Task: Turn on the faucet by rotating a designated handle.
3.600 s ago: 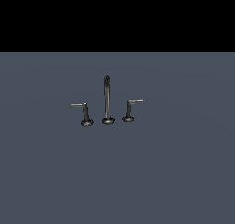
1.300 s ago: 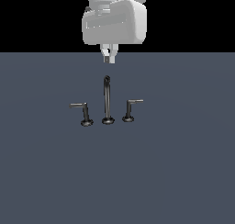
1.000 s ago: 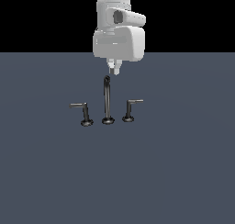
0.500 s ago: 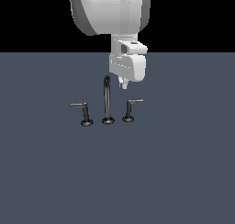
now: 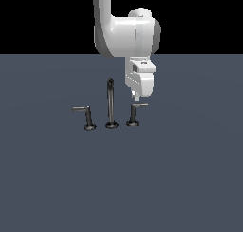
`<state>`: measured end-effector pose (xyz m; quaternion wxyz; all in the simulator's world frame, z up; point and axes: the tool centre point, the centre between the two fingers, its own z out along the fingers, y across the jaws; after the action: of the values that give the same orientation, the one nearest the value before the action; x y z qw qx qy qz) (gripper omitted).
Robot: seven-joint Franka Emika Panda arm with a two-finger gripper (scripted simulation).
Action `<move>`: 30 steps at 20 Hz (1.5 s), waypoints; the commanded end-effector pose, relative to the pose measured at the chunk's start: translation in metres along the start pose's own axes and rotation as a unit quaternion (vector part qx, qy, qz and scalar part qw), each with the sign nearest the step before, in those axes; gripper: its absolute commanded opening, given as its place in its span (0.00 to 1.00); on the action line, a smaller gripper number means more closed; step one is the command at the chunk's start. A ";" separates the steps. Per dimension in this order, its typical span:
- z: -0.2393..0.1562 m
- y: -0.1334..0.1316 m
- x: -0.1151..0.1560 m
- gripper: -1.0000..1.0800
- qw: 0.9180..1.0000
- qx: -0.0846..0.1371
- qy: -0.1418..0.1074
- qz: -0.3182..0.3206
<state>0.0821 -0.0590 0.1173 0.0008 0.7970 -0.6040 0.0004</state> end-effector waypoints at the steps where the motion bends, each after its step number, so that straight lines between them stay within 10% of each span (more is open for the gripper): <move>1: 0.008 -0.005 0.008 0.00 1.000 0.000 0.000 0.016; 30: 0.019 0.026 0.028 0.00 0.999 0.005 -0.001 0.033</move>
<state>0.0694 -0.0929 0.0980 -0.0052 0.7770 -0.6294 0.0046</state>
